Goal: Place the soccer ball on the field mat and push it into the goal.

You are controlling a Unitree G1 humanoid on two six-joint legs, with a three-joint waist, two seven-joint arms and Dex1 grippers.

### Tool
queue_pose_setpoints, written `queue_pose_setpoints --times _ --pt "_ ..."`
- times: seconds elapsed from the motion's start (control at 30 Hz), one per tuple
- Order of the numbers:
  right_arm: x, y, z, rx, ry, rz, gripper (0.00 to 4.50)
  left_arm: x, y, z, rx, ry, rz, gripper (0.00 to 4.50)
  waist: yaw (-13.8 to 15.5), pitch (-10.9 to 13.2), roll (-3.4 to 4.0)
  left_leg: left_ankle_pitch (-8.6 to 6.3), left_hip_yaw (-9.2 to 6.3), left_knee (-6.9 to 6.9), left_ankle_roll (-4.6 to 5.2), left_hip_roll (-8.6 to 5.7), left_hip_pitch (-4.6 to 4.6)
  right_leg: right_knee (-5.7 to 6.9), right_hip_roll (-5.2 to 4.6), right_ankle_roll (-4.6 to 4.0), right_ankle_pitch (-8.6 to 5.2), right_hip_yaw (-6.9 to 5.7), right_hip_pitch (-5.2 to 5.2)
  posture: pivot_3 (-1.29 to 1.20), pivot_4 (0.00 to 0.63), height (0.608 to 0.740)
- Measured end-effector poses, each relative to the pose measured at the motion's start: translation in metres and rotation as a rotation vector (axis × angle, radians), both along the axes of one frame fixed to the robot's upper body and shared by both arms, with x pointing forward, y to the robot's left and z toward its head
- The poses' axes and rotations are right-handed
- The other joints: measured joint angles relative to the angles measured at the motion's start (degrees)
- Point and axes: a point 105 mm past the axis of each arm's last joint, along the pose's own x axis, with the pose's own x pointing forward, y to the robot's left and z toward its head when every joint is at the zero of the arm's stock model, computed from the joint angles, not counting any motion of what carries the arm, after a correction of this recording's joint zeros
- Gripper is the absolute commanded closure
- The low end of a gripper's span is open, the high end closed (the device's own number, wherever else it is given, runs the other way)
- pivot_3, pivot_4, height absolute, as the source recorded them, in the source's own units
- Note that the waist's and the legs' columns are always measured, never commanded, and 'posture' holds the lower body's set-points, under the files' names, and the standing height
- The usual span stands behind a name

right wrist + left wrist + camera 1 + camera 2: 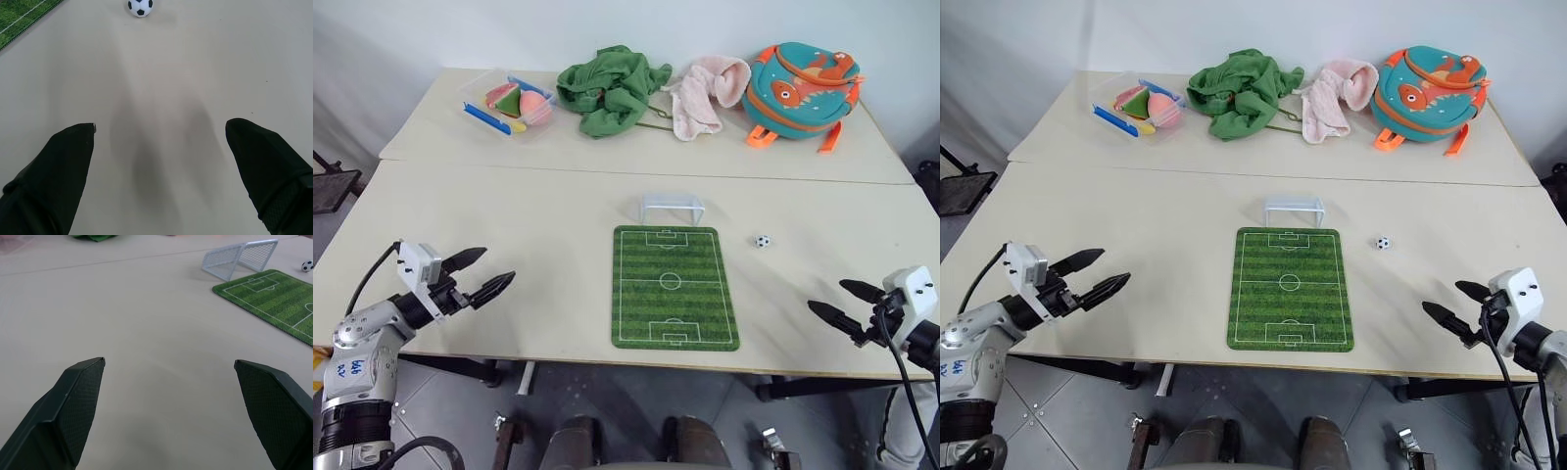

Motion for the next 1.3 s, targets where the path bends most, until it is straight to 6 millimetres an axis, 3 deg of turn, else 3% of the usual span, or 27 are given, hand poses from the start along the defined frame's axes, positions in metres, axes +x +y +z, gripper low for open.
queue_pose_setpoints --times 0.43,0.63,0.77,0.97,1.2,1.3 --pt "0.009 0.004 0.016 0.012 -0.022 -0.053 0.02 0.013 -0.003 0.009 -0.001 -0.002 0.035 0.0 -0.06 0.0 0.0 0.0 0.01 0.02 0.0 0.01 0.0 0.02 0.0 0.0 0.0 0.01 -0.01 0.0 0.15 0.74" --pt "0.037 0.031 0.048 -0.008 -0.056 0.034 0.02 0.017 -0.028 0.019 -0.023 -0.063 -0.093 0.0 -0.06 0.0 0.0 0.0 0.02 0.04 -0.01 0.03 -0.01 0.03 0.04 0.0 0.0 0.0 -0.02 0.0 0.15 0.74" --pt "0.061 0.054 0.058 -0.01 -0.077 0.118 0.02 0.015 -0.055 0.032 -0.088 -0.173 -0.233 0.0 -0.08 0.0 0.0 0.0 -0.01 0.08 0.0 -0.19 -0.05 0.02 0.03 0.0 0.0 -0.03 -0.03 0.0 0.15 0.74" --pt "0.103 0.066 0.043 -0.013 -0.044 0.141 0.02 0.017 -0.078 0.041 -0.112 -0.247 -0.369 0.0 -0.26 0.0 0.0 0.0 -0.01 0.11 0.0 -0.27 -0.11 0.03 0.03 0.01 0.01 -0.12 -0.04 0.0 0.15 0.74" --pt "0.123 0.069 0.016 -0.017 0.009 0.139 0.02 0.014 -0.09 0.039 -0.135 -0.265 -0.435 0.0 -0.4 0.0 0.0 0.0 -0.05 0.09 0.0 -0.26 -0.21 0.04 0.02 0.01 0.01 -0.32 -0.04 0.0 0.15 0.74" --pt "0.124 0.069 0.015 -0.034 0.002 0.153 0.66 0.014 -0.092 0.038 -0.135 -0.264 -0.443 0.0 -0.57 0.0 0.0 0.0 -0.07 0.12 0.0 -0.26 -0.21 0.04 0.02 0.01 0.01 -0.32 -0.01 0.0 0.15 0.74"
